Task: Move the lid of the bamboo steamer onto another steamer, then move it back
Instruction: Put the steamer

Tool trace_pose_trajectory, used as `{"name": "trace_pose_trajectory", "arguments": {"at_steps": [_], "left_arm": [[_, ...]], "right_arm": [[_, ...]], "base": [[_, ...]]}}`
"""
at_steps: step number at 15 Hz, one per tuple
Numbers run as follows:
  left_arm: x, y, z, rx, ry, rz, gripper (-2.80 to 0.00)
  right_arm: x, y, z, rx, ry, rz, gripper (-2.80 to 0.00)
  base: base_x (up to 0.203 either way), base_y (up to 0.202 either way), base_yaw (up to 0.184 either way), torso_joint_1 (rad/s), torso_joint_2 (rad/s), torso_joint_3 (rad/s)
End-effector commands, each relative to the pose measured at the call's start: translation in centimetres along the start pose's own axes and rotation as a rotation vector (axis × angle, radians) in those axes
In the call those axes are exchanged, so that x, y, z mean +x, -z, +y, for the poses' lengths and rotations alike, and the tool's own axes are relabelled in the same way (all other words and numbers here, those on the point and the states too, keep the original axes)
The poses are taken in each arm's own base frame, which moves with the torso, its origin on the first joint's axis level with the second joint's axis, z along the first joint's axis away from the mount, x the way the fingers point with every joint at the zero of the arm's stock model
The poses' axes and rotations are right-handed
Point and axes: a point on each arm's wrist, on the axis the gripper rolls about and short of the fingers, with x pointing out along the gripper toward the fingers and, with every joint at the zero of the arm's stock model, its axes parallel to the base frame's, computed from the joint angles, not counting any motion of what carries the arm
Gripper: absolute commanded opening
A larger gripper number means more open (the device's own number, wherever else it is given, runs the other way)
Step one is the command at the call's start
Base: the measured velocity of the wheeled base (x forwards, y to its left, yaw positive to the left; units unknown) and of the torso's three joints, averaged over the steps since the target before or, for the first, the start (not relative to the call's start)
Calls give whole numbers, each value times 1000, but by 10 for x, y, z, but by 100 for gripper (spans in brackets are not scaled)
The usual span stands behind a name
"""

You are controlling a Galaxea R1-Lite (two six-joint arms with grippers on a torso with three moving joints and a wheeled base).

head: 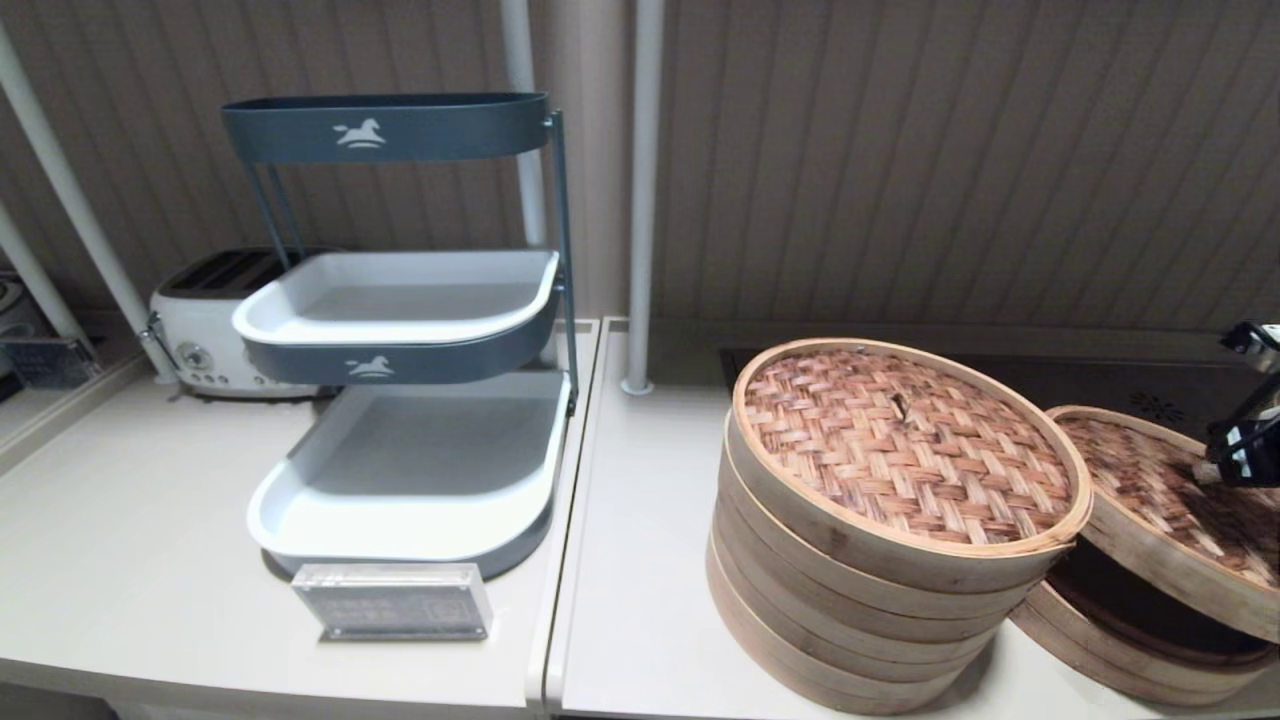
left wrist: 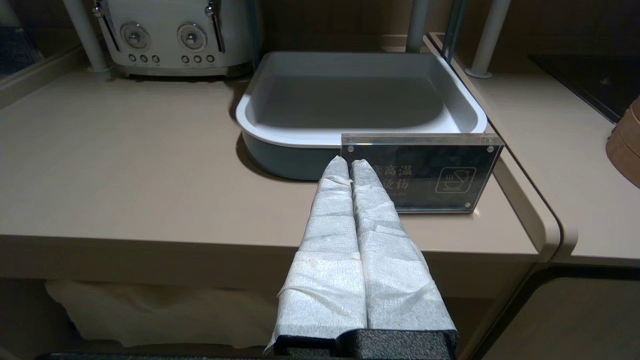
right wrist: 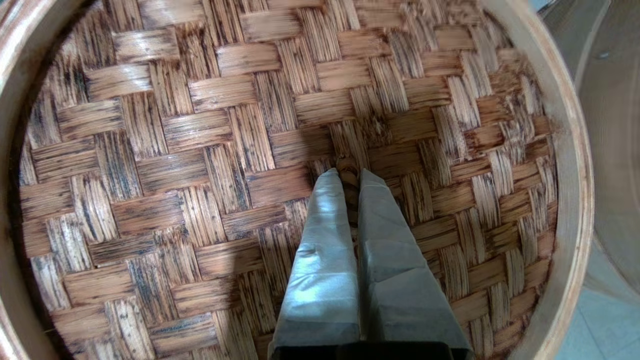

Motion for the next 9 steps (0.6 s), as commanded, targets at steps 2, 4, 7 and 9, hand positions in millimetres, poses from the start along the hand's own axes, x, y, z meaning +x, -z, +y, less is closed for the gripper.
{"name": "trace_pose_trajectory", "arguments": {"at_steps": [2,4,7,9], "left_arm": [[2,8,0,0,0,27,-280],[2,8,0,0,0,25,-280],[2,8,0,0,0,25,-280],[2,8,0,0,0,27,-280]], "right_arm": [[11,5,0,4,-10,26,-280],[14,5,-1,3,-11,29,-280],[18,8,-1,5,-15,41,-280],[22,11,-1,5,-13,39,-280]], "base": [[0,0,0,0,0,0],[0,0,0,0,0,0],[0,0,0,0,0,0],[0,0,0,0,0,0]]}}
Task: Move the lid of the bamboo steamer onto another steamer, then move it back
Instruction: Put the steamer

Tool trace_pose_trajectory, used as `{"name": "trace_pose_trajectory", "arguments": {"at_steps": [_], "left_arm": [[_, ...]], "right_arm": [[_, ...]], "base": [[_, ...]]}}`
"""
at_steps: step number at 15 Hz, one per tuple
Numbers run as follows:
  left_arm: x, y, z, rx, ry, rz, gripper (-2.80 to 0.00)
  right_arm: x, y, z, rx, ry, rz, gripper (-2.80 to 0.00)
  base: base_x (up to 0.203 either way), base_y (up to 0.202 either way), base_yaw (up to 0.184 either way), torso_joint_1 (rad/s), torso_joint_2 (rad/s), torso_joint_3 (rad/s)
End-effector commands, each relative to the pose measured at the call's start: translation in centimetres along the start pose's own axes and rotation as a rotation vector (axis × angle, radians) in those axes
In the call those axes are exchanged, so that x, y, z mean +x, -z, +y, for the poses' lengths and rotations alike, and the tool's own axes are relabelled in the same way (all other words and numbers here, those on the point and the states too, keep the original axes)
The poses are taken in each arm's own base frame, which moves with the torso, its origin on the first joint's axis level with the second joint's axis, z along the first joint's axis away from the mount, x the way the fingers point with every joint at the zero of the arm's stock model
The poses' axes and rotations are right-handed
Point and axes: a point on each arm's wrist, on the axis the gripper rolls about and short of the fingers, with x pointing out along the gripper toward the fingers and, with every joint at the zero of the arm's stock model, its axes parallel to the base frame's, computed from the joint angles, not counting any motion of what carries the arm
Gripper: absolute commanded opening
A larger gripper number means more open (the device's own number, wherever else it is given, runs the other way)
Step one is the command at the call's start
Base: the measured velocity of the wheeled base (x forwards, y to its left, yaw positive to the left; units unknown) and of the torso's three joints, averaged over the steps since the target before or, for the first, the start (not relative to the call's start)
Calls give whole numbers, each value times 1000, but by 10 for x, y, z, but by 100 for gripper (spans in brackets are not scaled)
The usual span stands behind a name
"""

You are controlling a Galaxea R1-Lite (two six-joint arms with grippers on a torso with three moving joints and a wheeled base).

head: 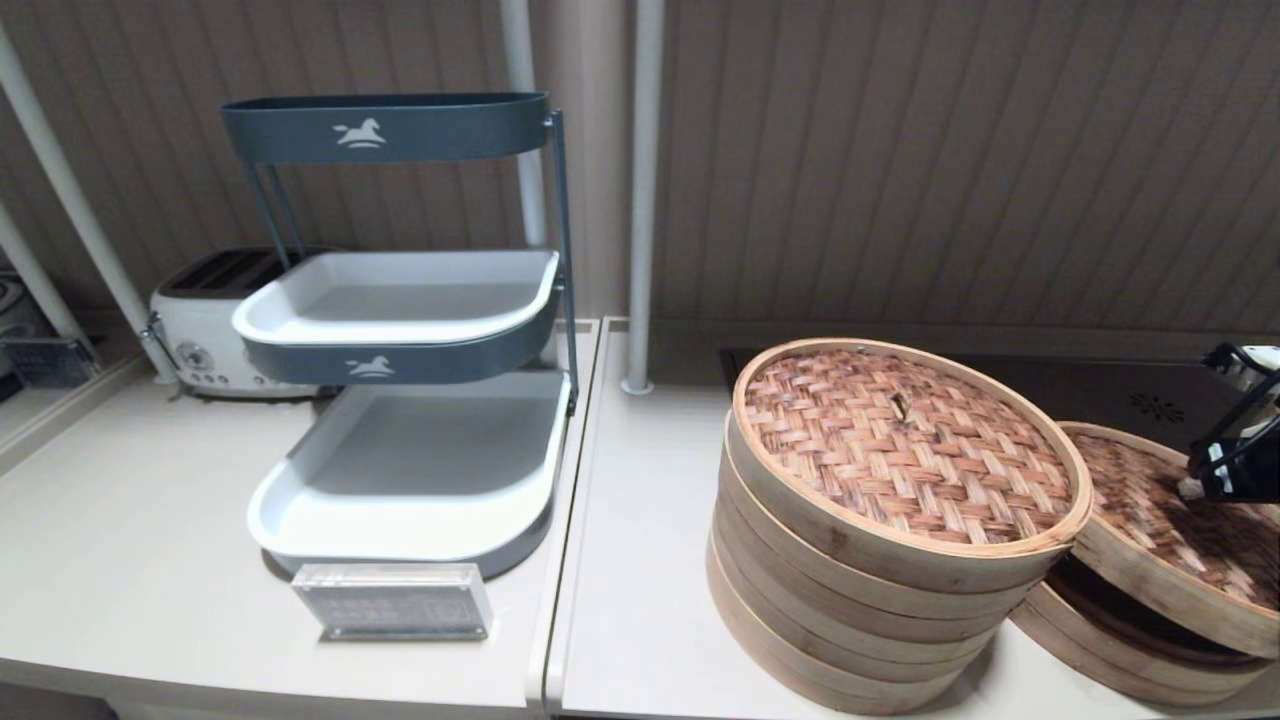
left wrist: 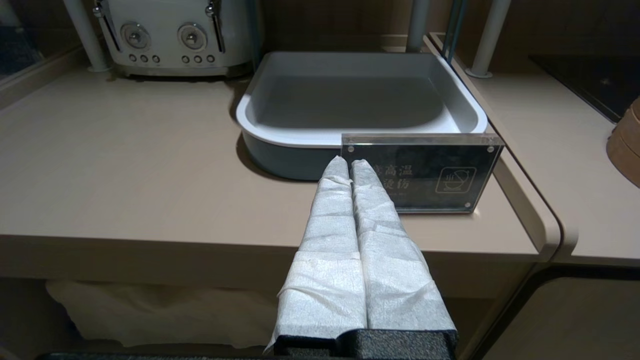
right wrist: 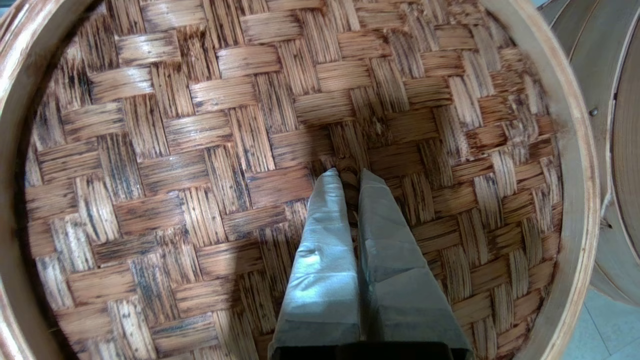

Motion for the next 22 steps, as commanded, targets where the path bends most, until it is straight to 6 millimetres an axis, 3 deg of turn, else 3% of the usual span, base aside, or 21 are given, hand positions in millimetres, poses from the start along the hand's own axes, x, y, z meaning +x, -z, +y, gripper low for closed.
{"name": "trace_pose_trajectory", "arguments": {"at_steps": [1,13,22], "left_arm": [[2,8,0,-1,1,26,-280],[2,8,0,-1,1,27,-280],[2,8,0,-1,1,27,-280]], "right_arm": [[6,5,0,-1,-5,13,-280],[19,25,10,-6,-25,39,-280],[16,12,7,-16,-18,-14,-280]], "base": [[0,0,0,0,0,0],[0,0,0,0,0,0],[0,0,0,0,0,0]]}}
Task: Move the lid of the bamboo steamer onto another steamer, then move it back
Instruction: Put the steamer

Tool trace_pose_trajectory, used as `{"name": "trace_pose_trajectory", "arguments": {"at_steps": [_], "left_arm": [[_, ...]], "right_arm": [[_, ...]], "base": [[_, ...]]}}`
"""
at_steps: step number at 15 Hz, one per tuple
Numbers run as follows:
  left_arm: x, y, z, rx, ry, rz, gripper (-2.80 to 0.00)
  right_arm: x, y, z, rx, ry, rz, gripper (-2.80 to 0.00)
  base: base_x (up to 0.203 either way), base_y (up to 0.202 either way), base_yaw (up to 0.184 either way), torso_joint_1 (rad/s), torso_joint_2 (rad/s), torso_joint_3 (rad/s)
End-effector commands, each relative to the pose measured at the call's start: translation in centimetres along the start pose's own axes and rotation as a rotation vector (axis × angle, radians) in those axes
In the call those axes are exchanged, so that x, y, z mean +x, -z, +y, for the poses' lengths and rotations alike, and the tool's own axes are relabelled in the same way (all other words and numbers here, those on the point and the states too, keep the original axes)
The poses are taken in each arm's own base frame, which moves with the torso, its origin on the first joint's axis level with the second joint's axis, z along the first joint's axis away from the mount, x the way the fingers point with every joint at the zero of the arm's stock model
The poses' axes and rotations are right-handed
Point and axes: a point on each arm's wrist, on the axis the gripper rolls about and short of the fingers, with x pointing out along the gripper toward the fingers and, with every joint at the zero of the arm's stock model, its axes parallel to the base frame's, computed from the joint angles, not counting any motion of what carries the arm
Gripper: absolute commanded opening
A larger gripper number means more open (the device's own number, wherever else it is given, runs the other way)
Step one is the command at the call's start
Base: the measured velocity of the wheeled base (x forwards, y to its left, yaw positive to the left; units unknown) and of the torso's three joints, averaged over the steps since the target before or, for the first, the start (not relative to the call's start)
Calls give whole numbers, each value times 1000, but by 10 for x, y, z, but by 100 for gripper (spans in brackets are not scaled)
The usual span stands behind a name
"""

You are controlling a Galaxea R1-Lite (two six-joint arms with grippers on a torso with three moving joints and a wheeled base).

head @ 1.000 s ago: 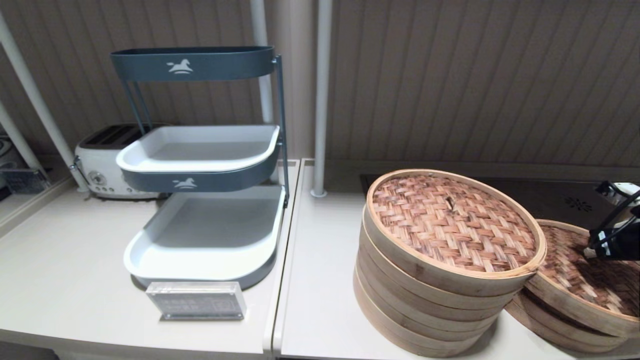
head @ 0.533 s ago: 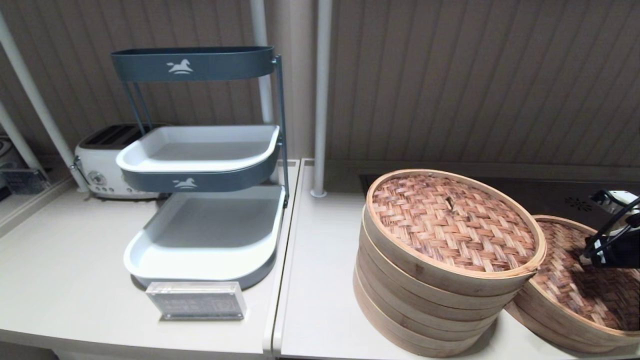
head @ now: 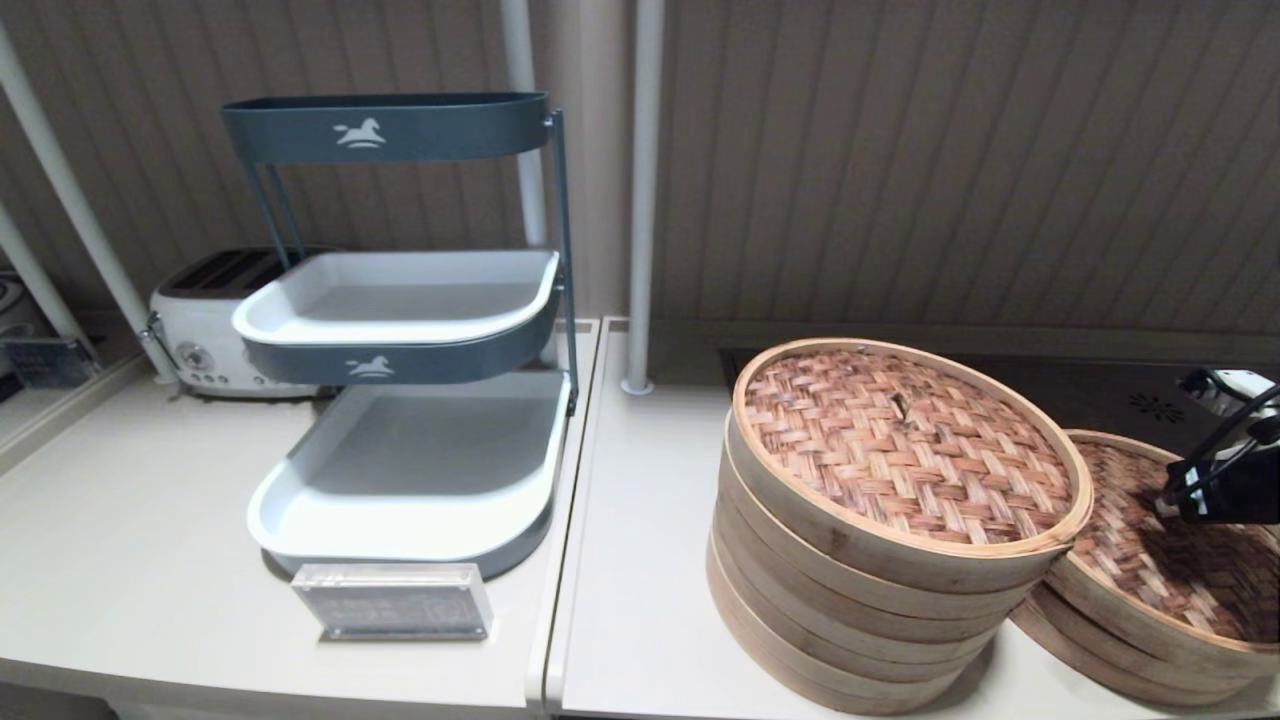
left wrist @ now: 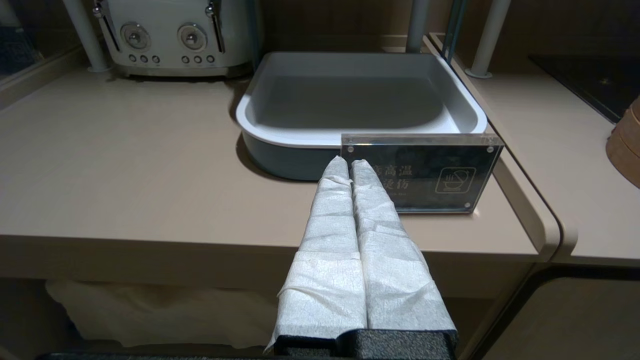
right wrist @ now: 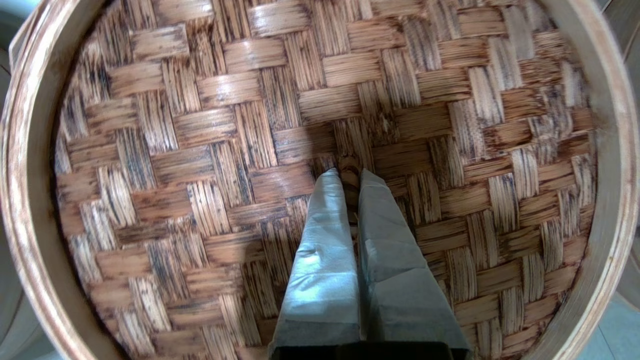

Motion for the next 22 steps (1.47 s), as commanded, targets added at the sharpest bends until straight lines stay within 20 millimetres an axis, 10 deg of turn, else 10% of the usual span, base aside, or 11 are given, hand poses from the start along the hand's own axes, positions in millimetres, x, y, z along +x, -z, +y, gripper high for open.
{"name": "trace_pose_trajectory", "arguments": {"at_steps": [1,22], "left_arm": [[2,8,0,0,0,27,-280],[2,8,0,0,0,25,-280]], "right_arm": [[-2,-2,0,-5,-1,-11,-280],[11,-4,2,-10,-19,10,-280]], "base": [[0,0,0,0,0,0],[0,0,0,0,0,0]]}}
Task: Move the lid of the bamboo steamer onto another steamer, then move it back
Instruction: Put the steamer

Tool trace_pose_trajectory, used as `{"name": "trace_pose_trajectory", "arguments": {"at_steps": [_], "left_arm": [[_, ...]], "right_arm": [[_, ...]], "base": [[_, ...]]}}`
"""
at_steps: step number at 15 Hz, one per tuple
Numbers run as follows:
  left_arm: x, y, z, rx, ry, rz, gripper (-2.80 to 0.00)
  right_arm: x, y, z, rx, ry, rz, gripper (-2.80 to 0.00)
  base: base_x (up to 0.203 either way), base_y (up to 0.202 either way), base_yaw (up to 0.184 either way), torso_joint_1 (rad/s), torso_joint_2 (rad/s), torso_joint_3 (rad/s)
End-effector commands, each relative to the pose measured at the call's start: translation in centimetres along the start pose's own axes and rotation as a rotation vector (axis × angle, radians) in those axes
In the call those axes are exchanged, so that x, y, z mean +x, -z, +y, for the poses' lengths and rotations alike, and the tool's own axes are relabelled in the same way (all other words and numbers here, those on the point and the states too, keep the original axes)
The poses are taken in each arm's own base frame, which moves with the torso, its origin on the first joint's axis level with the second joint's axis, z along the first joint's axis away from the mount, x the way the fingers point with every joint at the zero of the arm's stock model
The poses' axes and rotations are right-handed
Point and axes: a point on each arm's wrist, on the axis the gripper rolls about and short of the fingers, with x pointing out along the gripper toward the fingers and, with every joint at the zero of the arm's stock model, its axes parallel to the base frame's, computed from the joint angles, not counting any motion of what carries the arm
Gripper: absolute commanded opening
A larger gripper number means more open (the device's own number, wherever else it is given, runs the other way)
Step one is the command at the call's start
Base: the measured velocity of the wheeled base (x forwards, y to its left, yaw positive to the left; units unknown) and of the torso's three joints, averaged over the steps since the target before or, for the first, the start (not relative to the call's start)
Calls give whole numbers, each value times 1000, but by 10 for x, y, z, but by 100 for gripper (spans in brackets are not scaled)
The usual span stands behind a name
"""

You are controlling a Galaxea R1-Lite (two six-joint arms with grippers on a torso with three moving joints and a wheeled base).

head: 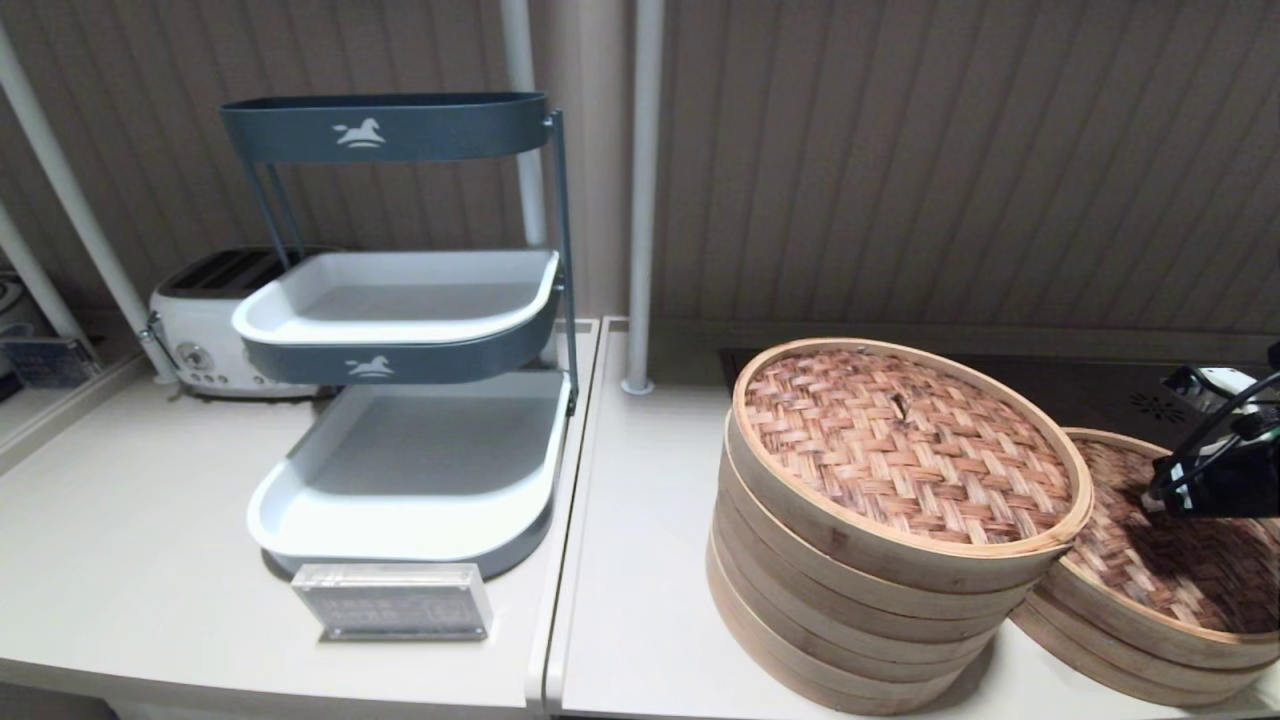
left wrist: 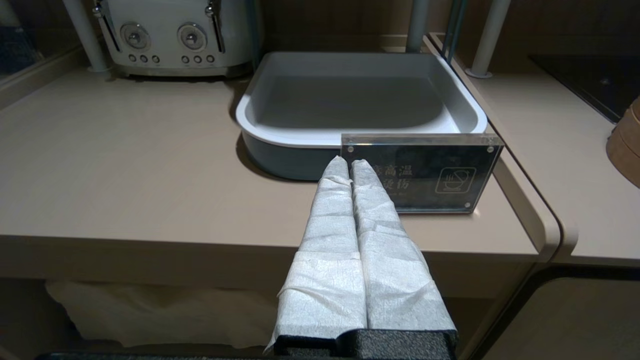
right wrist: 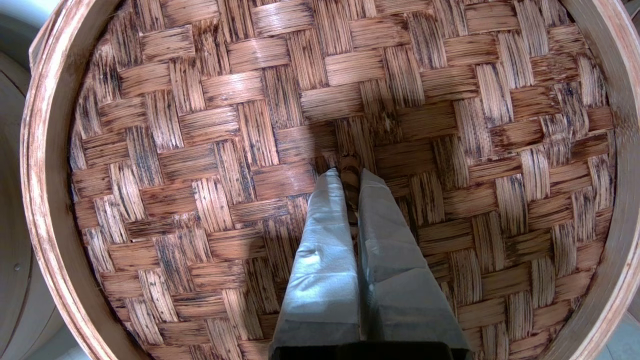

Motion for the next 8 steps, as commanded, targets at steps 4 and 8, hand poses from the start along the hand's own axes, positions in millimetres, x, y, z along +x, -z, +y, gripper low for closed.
{"name": "trace_pose_trajectory", "arguments": {"at_steps": [4,8], "left_arm": [[2,8,0,0,0,26,-280],[2,8,0,0,0,27,-280]], "right_arm": [[0,1,-2,1,-1,2,-280],[0,2,-3,8,-15,-4,-280]], "base": [[0,0,0,0,0,0],[0,0,0,0,0,0]]}}
